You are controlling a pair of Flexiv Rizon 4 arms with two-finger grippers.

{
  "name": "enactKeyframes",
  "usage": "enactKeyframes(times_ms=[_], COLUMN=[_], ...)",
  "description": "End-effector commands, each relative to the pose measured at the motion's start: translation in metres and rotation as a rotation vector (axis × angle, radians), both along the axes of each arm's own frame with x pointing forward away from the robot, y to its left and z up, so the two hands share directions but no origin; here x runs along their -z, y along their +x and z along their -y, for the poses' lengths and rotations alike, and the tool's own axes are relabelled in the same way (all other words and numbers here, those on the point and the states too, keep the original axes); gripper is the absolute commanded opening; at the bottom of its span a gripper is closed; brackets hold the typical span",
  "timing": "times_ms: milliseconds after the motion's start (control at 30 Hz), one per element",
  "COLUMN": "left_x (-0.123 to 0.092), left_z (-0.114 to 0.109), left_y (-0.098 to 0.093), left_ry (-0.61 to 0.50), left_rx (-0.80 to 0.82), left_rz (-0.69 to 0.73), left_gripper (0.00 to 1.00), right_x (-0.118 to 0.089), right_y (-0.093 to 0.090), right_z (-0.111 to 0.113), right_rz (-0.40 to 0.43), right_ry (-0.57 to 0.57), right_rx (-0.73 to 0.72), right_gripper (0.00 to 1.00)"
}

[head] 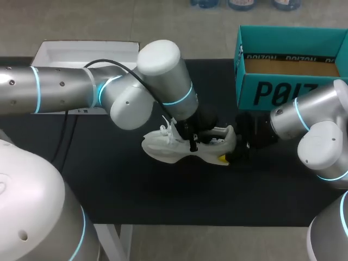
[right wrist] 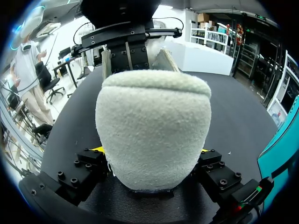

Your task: Take the shoe out of the shoebox, open the shoe tongue, remove and reinsert the insole, then place the shoe into the shoebox

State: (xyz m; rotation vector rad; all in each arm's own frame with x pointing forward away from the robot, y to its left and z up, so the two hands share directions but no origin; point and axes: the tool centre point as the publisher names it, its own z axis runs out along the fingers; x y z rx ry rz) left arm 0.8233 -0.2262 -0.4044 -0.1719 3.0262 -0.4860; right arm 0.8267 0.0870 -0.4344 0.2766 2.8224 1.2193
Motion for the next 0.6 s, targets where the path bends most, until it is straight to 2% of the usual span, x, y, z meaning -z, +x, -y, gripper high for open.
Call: enactKeyframes(times_ms=[33, 467, 600], left_x=[-0.014, -0.046, -0.054], left_z=[-0.013, -0.034, -0.041], left_y=[0.001, -0.004, -0.005], left_ry=[-0.138, -0.351, -0.359], left_rx=[-0.046, -0.182, -0.221], left_rz=[0.015, 0.083, 0.112], left_gripper=[0.00, 0.00, 0.00], right_x=[0.004, 0.004, 0.004], right_y=[-0.004, -0.004, -0.004], right_z=[-0.006, -0.006, -0.006], right_rz=[0.001, 0.001, 0.001], right_ry=[0.000, 0.000, 0.000], right_rx=[0.000, 0.000, 0.000], right_gripper=[0.00, 0.00, 0.00])
